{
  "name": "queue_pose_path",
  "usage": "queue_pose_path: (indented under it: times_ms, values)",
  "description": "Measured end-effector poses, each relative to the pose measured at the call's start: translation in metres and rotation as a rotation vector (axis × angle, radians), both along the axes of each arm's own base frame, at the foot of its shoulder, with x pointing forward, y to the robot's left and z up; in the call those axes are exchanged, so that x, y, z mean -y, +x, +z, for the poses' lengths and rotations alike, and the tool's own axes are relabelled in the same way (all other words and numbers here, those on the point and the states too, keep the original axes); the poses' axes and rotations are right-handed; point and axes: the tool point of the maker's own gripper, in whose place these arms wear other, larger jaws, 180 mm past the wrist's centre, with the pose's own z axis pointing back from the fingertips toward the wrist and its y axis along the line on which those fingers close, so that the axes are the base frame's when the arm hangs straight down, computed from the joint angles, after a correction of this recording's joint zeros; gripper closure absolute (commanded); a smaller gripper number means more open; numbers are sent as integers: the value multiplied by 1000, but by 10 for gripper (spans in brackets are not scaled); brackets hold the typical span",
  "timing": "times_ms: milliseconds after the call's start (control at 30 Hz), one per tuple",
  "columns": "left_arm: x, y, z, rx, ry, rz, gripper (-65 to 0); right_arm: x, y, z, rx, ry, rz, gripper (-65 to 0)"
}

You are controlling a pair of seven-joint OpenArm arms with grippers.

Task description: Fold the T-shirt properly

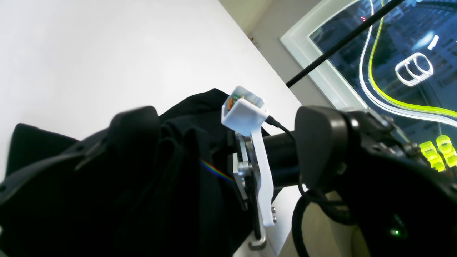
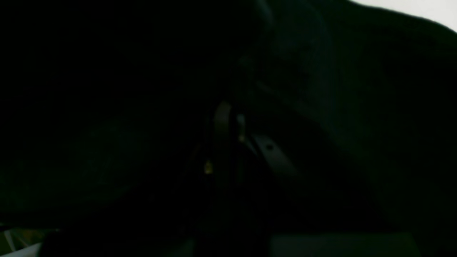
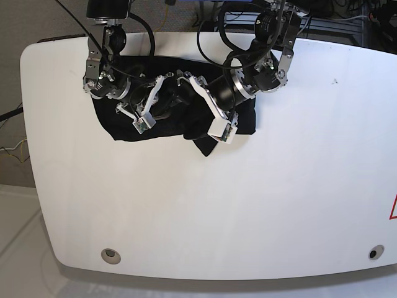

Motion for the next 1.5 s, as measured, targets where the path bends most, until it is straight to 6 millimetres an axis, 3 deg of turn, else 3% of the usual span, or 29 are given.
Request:
queue_pose_path:
  times_ms: [467,600,700,800,867,1000,1067,1500]
  values:
    - [-68,12,-26,-37,105,138,-568,1,0,0,0,-2,0,0]
    - [-95,15,-36,-48,156,188,-567,1,0,0,0,-2,0,0]
    - [-103,14,-40,-55,177,199,-546,1,0,0,0,-2,0,0]
    - [-102,12,-41,-60,174,197,-463,1,0,0,-1,-2,0,0]
    - [-101,10,-42,-61,173,190,-366,1,0,0,0,-2,0,0]
    - [-99,8,-45,-72,172,184,-91,1,0,0,0,-1,1,0]
    - [-101,9,-48,-80,178,189,0,0,0,0,0,-2,1,0]
    - [-102,7,-56,-103,182,190,-19,0,-3,-2,-6,2,0,0]
